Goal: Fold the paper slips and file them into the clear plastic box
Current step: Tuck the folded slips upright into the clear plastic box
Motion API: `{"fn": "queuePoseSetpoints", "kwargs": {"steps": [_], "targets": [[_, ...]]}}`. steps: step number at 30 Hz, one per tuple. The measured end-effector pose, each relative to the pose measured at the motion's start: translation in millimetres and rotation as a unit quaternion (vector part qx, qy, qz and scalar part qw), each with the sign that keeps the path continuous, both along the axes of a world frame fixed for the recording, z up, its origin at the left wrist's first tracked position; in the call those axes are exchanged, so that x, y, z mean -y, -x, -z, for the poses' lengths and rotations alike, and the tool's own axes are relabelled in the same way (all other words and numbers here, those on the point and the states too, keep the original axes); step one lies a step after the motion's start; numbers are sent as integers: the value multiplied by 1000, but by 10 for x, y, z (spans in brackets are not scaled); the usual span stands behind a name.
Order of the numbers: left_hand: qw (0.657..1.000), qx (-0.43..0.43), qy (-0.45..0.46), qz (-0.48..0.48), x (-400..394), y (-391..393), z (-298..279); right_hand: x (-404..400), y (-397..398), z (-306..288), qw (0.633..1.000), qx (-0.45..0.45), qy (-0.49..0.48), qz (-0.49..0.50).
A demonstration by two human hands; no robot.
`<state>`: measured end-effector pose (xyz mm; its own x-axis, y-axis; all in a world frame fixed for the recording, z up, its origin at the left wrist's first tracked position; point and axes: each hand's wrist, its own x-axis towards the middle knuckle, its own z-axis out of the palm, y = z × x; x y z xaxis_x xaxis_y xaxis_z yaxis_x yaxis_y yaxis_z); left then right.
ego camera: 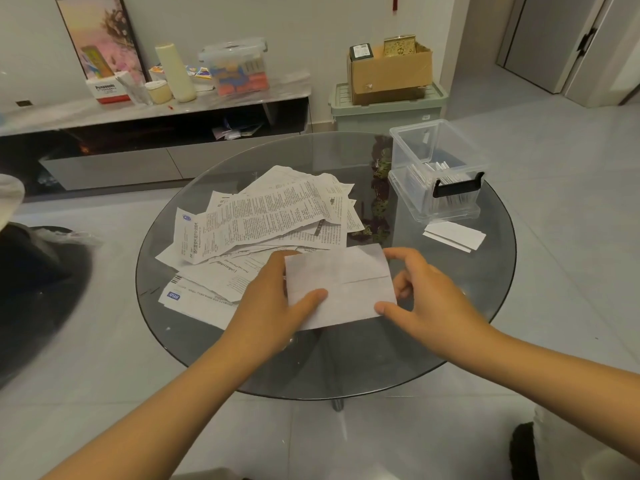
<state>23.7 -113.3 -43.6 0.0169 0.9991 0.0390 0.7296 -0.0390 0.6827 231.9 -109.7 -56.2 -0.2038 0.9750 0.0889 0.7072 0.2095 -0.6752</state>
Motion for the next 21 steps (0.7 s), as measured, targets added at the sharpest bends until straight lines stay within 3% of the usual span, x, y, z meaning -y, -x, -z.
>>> {"fn": "queuePoseSetpoints", "kwargs": {"steps": [6,11,14,17,21], "targets": [[999,-23,28,36,31,-20,24,-2,-15,-2,995,75,-64,-13],[995,-81,43,48,39,38,26,-33,-54,-24,989,132,-54,-37],[992,-114,6,58,57,70,37,-44,-65,-52,985,161,-39,-49],[973,-169,-55,150,63,84,81,-35,-88,-94,986,158,6,-56],[961,-158,-75,213,106,18,135,-40,-179,-208,987,87,124,-62]]}}
